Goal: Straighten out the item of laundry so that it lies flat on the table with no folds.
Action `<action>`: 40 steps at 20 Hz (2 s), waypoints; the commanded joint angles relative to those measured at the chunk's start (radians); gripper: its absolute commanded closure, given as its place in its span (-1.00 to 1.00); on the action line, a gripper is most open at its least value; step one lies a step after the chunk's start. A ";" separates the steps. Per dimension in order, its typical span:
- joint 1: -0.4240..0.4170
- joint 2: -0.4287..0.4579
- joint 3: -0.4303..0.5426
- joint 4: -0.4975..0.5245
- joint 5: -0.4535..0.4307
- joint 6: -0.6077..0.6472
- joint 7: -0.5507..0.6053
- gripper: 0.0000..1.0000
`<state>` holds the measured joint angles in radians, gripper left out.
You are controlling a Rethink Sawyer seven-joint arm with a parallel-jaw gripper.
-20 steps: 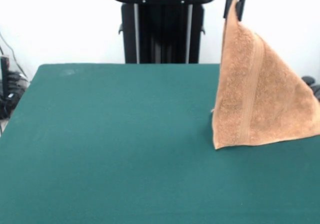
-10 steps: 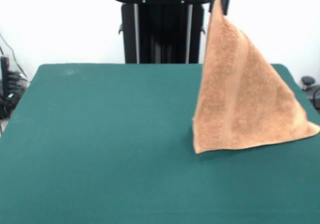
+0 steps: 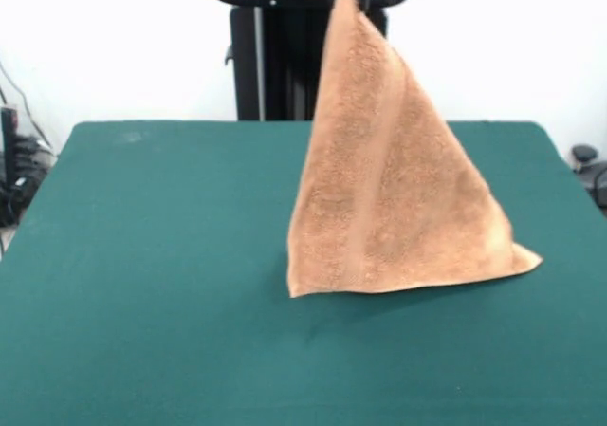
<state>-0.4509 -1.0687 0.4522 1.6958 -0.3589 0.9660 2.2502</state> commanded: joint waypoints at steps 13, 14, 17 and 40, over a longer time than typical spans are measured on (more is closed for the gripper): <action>-0.002 0.048 0.143 0.066 -0.038 -0.009 -0.263 -1.00; -0.001 0.050 0.139 0.073 -0.027 -0.013 -0.240 -1.00; 0.008 0.046 0.128 0.092 -0.009 -0.024 -0.195 -1.00; 0.180 0.183 -0.084 0.092 0.029 -0.268 0.181 -1.00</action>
<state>-0.3048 -0.9947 0.4493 1.6929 -0.3477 0.7706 2.2116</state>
